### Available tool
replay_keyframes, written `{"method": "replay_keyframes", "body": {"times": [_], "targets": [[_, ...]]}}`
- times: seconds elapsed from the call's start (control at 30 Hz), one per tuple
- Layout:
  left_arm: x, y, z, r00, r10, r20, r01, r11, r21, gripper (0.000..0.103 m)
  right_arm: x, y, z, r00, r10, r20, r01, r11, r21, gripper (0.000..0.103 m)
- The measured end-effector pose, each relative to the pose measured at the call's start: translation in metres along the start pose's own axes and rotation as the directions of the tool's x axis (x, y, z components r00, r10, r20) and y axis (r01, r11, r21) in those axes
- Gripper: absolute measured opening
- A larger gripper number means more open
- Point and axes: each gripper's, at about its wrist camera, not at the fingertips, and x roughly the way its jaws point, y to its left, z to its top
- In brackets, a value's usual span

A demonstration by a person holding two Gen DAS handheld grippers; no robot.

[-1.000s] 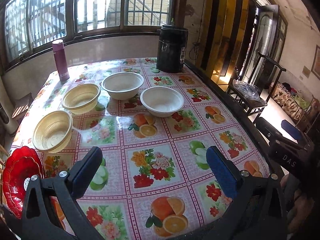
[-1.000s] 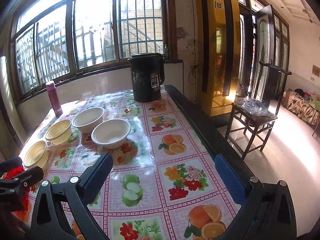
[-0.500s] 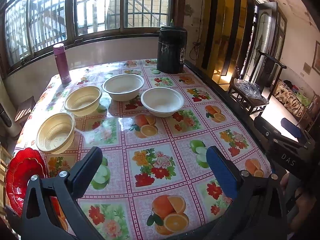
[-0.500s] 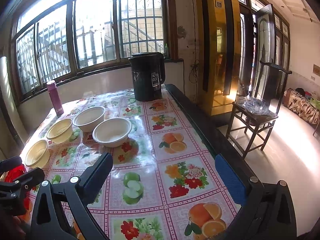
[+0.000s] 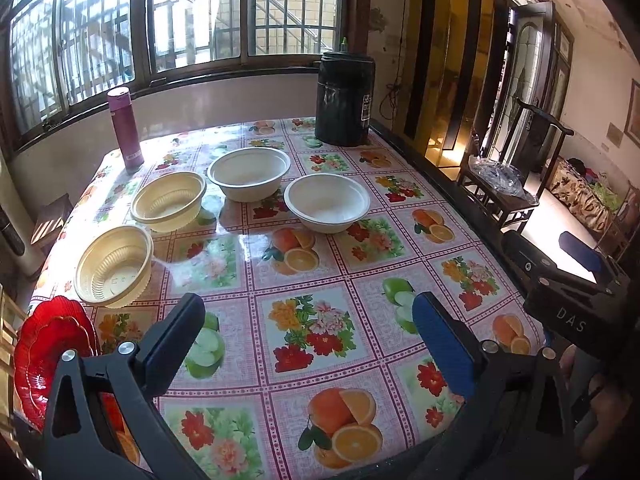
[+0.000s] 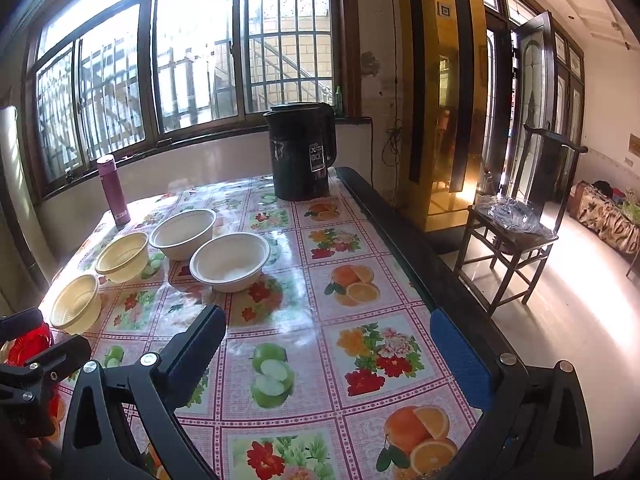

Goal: Organize plates and bowls

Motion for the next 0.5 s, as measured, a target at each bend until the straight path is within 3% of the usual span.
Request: {"method": "replay_keyframes", "body": {"times": [0.5], "targets": [[0.000,0.005,-0.002,1.000,0.011,0.005,-0.011,1.000,0.003,0.103,0.007,0.015,-0.001,1.000,0.018,-0.009,-0.018,1.000,-0.023,0.103]]}}
